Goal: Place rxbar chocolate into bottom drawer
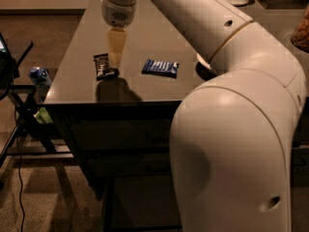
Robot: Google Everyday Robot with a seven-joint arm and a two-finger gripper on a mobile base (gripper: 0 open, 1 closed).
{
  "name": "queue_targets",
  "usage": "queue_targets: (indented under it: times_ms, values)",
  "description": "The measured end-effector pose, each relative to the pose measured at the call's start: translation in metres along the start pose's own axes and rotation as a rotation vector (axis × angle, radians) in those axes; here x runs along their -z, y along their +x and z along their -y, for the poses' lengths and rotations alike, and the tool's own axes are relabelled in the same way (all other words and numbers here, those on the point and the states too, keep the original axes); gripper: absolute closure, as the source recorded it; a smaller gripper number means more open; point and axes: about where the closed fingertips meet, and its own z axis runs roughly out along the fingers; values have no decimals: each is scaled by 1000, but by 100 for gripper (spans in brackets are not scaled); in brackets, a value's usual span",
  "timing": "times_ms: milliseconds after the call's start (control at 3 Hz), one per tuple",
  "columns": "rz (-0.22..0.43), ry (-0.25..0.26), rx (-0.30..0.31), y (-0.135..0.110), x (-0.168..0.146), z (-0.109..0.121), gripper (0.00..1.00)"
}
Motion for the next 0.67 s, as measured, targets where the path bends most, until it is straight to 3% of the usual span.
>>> queue_targets:
  times_ms: [667]
  values:
    - [12,-3,-31,13,-26,13,0]
